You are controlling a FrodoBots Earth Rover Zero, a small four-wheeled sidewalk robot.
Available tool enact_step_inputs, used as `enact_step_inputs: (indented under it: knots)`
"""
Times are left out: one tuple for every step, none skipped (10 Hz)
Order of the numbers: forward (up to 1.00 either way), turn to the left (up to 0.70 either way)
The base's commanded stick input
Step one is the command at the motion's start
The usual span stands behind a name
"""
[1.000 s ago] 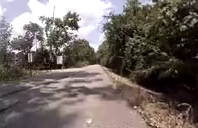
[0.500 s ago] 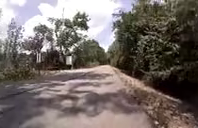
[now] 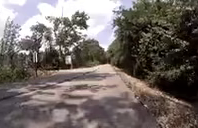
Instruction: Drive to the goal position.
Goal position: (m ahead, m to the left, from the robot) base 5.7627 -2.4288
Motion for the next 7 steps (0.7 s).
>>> enact_step_inputs:
  knots:
    - [0.70,0.00]
    - [0.70,0.00]
    - [0.70,0.00]
    - [0.70,0.00]
    - [0.70,0.00]
    - [0.70,0.00]
    - [0.70,0.00]
